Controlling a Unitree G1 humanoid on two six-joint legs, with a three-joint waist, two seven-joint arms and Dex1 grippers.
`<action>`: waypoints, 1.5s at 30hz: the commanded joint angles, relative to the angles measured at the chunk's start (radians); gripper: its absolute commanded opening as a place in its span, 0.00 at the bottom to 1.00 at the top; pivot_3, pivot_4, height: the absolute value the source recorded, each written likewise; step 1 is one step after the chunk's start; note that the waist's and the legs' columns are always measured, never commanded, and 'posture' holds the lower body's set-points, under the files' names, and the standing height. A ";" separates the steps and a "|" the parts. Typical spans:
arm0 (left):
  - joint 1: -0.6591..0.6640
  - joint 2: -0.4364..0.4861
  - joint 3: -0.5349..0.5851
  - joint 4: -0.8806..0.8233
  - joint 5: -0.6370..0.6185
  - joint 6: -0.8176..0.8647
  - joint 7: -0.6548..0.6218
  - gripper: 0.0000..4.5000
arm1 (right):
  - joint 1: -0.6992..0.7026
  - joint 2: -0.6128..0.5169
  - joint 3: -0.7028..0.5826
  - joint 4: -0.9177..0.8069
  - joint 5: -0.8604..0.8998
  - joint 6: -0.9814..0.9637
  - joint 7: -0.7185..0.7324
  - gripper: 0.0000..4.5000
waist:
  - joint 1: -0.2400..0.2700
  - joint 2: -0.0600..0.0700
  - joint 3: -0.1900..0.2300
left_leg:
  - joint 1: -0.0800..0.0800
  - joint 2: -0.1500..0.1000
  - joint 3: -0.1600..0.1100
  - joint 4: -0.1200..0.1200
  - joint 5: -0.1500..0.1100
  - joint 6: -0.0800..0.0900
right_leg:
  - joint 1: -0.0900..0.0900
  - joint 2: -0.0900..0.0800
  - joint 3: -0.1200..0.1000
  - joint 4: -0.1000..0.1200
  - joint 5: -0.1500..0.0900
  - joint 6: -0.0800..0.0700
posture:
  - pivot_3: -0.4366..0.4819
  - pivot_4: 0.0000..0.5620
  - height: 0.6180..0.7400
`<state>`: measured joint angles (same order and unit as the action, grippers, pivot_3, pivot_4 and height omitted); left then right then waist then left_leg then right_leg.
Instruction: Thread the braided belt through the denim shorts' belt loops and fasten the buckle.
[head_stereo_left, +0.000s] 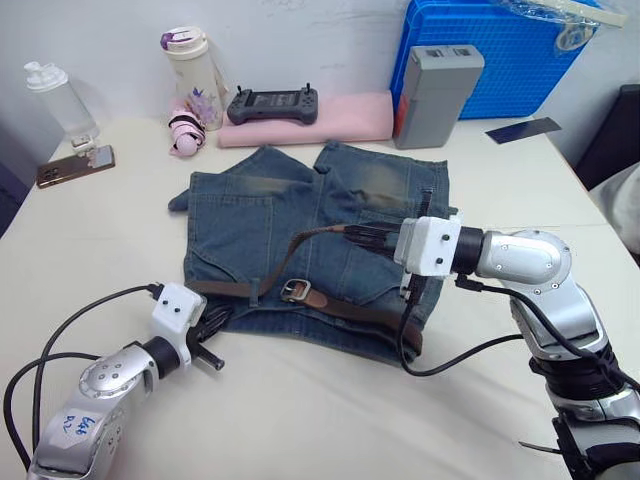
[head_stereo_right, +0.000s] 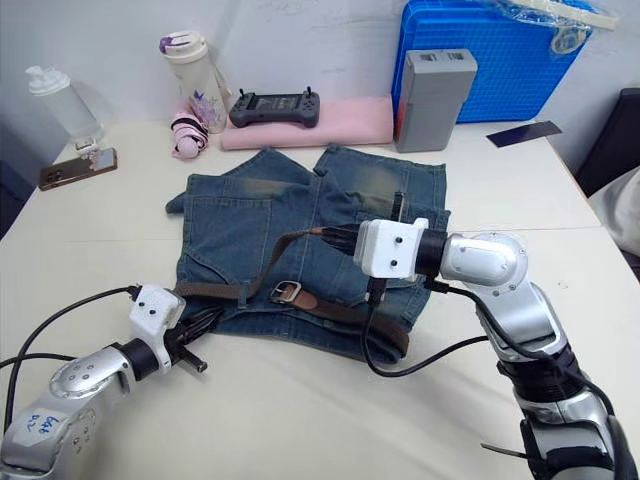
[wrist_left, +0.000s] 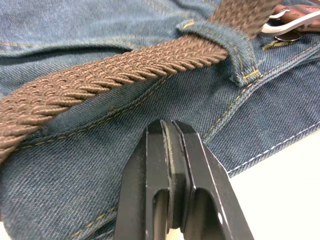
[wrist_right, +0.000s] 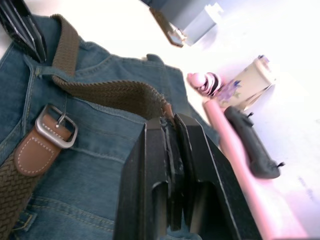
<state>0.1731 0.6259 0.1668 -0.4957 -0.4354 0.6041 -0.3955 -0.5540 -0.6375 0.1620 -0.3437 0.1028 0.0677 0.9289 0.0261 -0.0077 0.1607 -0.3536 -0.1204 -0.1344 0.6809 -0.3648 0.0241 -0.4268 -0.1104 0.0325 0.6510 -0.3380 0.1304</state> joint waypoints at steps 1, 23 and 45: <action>-0.001 0.075 0.096 -0.036 -0.079 0.044 -0.107 0.26 | 0.002 0.017 0.026 -0.019 -0.010 -0.005 -0.007 0.00 | -0.002 -0.001 0.001 | 0.000 0.000 0.000 0.000 0.000 0.000 | 0.000 0.000 0.000 0.000 0.000 0.000 | 0.48 0.27 0.82; -0.510 0.058 -0.174 0.256 -0.032 -0.199 -0.270 0.62 | -0.006 0.062 0.072 -0.067 -0.020 0.059 -0.001 0.00 | -0.015 0.000 0.013 | -0.003 0.002 -0.001 -0.001 0.000 0.000 | -0.004 0.004 -0.007 -0.004 0.001 0.000 | 0.48 0.27 0.82; -0.547 -0.040 -0.141 0.268 -0.035 -0.183 -0.328 0.00 | 0.012 0.079 0.063 -0.137 0.005 0.207 -0.032 0.33 | -0.027 0.000 0.013 | -0.004 0.002 -0.001 0.002 0.000 0.000 | -0.004 0.003 -0.009 -0.003 0.001 0.001 | 0.48 0.27 0.82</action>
<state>-0.3782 0.5886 -0.0153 -0.1847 -0.4469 0.4155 -0.7353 -0.5385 -0.5677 0.2461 -0.4324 0.0764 0.2486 0.9086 -0.0013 -0.0082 0.1736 -0.3573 -0.1183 -0.1354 0.6828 -0.3651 0.0241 -0.4304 -0.1072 0.0232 0.6486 -0.3367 0.1309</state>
